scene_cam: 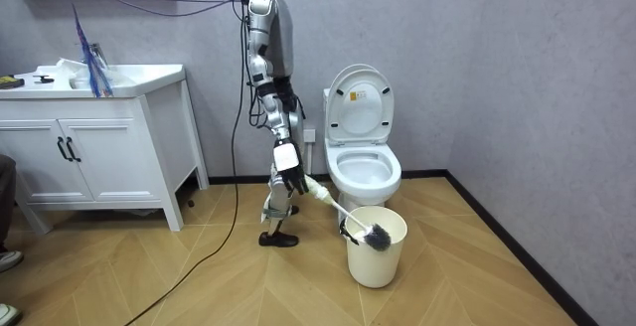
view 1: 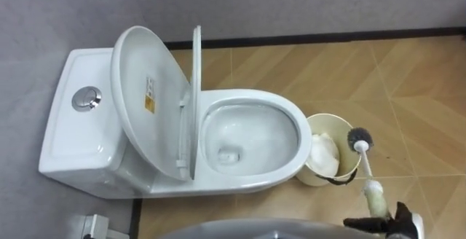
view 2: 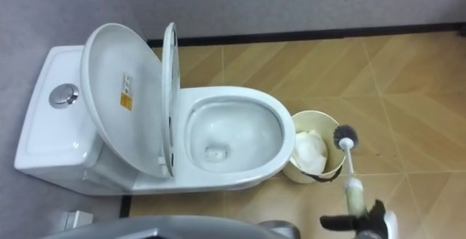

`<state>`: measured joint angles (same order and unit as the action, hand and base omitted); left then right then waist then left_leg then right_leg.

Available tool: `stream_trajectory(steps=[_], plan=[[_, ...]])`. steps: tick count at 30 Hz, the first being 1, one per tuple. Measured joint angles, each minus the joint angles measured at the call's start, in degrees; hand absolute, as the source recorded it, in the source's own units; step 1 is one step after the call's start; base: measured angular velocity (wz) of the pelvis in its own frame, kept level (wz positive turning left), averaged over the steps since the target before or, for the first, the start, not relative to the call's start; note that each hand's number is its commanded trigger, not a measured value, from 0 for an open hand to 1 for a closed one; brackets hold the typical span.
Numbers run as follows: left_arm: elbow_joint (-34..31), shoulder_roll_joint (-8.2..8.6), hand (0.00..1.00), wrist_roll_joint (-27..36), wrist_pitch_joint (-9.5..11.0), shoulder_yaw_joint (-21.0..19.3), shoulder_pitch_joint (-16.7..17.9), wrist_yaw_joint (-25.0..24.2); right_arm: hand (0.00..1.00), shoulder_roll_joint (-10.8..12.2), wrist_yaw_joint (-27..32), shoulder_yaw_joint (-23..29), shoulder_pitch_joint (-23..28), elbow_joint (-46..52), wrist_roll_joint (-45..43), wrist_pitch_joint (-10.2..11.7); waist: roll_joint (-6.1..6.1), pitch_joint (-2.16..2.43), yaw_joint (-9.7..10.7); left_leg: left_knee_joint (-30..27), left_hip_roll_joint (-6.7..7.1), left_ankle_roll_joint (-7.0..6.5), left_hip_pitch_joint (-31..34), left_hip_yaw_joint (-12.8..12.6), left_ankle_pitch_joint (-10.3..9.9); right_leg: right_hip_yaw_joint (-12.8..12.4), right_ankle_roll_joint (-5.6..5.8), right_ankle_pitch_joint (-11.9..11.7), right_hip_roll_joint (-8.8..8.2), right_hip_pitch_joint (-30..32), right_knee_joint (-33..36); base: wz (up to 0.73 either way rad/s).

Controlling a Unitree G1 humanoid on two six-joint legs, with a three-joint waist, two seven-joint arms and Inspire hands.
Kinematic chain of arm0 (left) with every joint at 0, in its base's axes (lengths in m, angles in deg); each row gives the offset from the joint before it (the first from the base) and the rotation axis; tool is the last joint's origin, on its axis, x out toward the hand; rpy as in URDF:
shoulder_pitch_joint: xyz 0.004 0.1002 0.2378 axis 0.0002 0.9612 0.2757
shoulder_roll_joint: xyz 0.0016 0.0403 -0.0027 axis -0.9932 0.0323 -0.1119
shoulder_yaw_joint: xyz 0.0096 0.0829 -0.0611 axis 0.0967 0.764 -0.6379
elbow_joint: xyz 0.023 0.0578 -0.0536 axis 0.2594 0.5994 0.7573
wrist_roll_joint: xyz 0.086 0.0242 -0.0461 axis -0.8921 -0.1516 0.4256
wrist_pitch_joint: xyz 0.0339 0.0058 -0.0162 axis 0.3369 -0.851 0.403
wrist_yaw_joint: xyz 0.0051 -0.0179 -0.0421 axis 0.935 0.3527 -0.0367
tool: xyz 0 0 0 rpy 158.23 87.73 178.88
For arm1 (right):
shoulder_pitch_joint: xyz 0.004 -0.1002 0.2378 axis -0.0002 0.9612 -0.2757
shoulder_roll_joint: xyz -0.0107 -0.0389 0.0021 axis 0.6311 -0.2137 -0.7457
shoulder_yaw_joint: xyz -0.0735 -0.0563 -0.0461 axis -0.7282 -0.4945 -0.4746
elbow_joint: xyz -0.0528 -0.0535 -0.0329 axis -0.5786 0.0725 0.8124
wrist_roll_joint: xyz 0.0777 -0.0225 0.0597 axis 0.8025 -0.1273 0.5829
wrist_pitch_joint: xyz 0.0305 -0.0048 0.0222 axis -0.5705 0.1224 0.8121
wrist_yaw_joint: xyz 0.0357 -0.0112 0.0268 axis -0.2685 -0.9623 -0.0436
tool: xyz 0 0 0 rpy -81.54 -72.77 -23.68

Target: Brush toilet

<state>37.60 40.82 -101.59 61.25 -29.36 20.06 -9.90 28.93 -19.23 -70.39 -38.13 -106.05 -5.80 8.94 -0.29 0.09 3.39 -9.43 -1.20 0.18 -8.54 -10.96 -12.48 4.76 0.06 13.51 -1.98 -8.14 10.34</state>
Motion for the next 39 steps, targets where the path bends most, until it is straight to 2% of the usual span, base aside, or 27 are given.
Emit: stream_trajectory(steps=[6, 10, 16, 28, 31, 34, 39], plan=[[-0.06, -0.01, 0.0, 0.09, 0.17, 0.25, -0.36, 0.01, 0.0, 0.27, -0.22, -4.58, -0.51, 5.16, -8.22, 1.03, 0.52, -0.09, -2.25, 0.0, -0.02, 0.0, 0.23, 0.03, 0.0, 0.13, -0.01, -0.04, 0.02, -0.15, -0.52, 0.02], [0.02, 0.0, 0.0, 0.09, 0.03, 0.26, -0.09, 0.01, 0.0, 0.28, -0.48, -5.98, -1.22, 5.9, -11.58, 1.1, 0.7, -0.17, -2.49, 0.0, 0.07, 0.02, 0.37, 0.54, -0.01, 1.23, 0.0, -0.06, -0.07, -0.79, -0.81, 0.11], [-0.04, 0.19, 0.0, 0.07, -0.01, 0.26, -0.01, 0.03, 0.0, 0.19, -0.38, -7.24, 0.22, 5.79, -11.31, 1.57, 0.34, 0.0, -2.62, 0.0, 0.04, 0.03, 0.37, 0.81, -0.01, 1.85, -0.01, -0.07, -0.08, -0.98, -0.86, 0.03], [-0.42, 0.93, 0.0, -0.1, -0.13, 0.08, -0.06, -0.26, 0.0, 0.21, -0.62, -7.12, 1.93, 3.77, -9.48, 1.55, 0.12, -0.19, -2.53, 0.11, 0.03, 0.06, 0.55, 0.76, -0.05, 1.51, -0.01, -0.08, -0.11, -0.79, -0.92, 0.0], [-0.73, 0.95, 0.0, -0.2, -0.34, -0.04, -0.08, -0.86, 0.0, 0.19, -1.71, -7.08, 1.75, 1.81, -8.91, 1.5, 0.3, -0.03, -2.45, 0.0, 0.06, 0.07, 0.92, 1.52, -0.05, 1.64, 0.0, -0.1, -0.07, -0.69, -0.96, 0.05], [-0.71, 1.05, 0.0, -3.65, -0.53, -0.49, 0.0, -1.9, 0.0, -0.11, -3.77, -6.37, 0.41, -4.83, -8.7, 1.29, 0.35, 0.13, -2.3, -0.1, 0.15, 0.06, 0.89, 1.76, -0.04, 1.72, 0.04, -0.17, -0.1, -0.92, -0.83, 0.04], [-0.74, 1.51, 0.0, -4.83, -1.96, -0.4, 0.16, -2.16, 0.0, -0.28, -7.08, -6.52, -0.07, -12.3, -8.15, -1.36, 0.51, 0.37, -2.02, -0.09, 0.16, 0.06, 0.61, 1.78, -0.04, 1.75, 0.04, -0.17, -0.14, -1.26, -0.74, 0.0]])
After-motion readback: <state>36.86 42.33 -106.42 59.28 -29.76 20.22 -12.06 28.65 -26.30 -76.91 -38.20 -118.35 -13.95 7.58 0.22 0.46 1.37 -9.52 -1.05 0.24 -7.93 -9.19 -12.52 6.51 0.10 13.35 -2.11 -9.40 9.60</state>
